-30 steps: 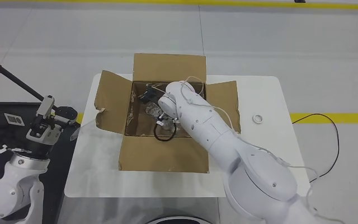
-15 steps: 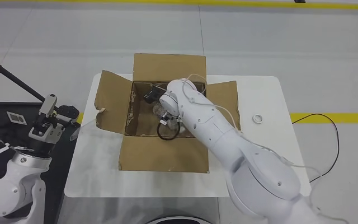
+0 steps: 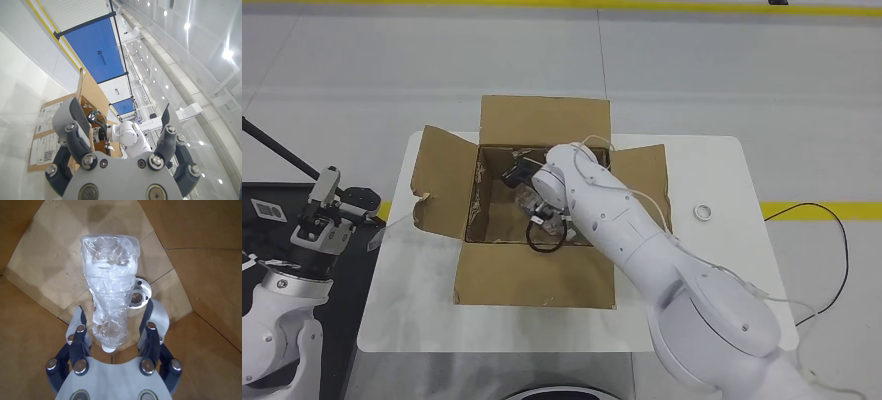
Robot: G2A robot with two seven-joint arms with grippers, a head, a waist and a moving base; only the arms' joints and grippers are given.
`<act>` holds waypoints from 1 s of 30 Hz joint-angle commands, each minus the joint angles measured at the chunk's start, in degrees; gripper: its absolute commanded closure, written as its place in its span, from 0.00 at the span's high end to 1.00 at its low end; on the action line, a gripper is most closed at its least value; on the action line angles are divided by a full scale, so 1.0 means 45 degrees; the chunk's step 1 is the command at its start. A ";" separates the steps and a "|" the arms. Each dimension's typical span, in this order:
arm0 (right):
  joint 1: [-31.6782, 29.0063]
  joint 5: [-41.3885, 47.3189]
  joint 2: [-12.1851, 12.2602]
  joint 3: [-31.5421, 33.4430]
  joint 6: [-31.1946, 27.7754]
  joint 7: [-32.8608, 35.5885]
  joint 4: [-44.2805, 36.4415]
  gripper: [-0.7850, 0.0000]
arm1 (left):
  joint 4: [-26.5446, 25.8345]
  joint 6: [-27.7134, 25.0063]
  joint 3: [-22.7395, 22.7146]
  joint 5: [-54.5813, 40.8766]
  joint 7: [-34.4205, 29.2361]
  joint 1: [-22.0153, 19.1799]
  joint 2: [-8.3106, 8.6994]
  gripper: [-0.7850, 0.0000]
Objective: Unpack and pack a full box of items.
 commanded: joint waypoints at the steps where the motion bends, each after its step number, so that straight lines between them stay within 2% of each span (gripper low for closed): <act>1: -0.0026 -0.0042 -0.0015 0.0027 -0.0029 -0.0074 0.0017 0.87 | 0.0005 -0.0006 0.0001 0.0000 0.0000 0.0002 -0.0001 1.00; 9: -0.0153 -0.0287 -0.0221 0.0001 -0.0105 -0.0117 0.0236 0.83 | 0.0097 -0.0044 -0.0030 -0.0034 0.0000 0.0012 -0.0008 1.00; 13: -0.0209 -0.0550 -0.0382 -0.0081 0.0164 -0.0309 0.0444 0.75 | 0.0126 -0.0070 -0.0058 -0.0066 -0.0004 0.0027 -0.0012 1.00; 15: -0.0238 -0.0643 -0.0468 -0.0103 0.0316 -0.0412 0.0570 0.67 | 0.0131 -0.0078 -0.0077 -0.0055 -0.0008 0.0036 -0.0013 1.00; 17: -0.0246 -0.0706 -0.0552 -0.0111 0.0451 -0.0450 0.0711 0.51 | 0.0127 -0.0079 -0.0087 -0.0051 -0.0011 0.0042 -0.0014 1.00; 20: -0.0239 -0.0784 -0.0684 -0.0121 0.0650 -0.0364 0.0903 0.44 | 0.0125 -0.0102 -0.0098 -0.0058 -0.0013 0.0042 -0.0016 1.00; 23: -0.0215 -0.0836 -0.0799 -0.0108 0.0723 -0.0395 0.1072 0.27 | 0.0128 -0.0110 -0.0104 -0.0062 -0.0021 0.0042 -0.0017 1.00; 25: -0.0180 -0.0877 -0.0862 -0.0093 0.0738 -0.0448 0.1157 0.00 | 0.0127 -0.0109 -0.0109 -0.0064 -0.0025 0.0044 -0.0019 1.00; 30: -0.0051 -0.0931 -0.0968 -0.0008 0.0615 -0.0624 0.1312 0.00 | 0.0123 -0.0105 -0.0109 -0.0062 -0.0028 0.0043 -0.0021 1.00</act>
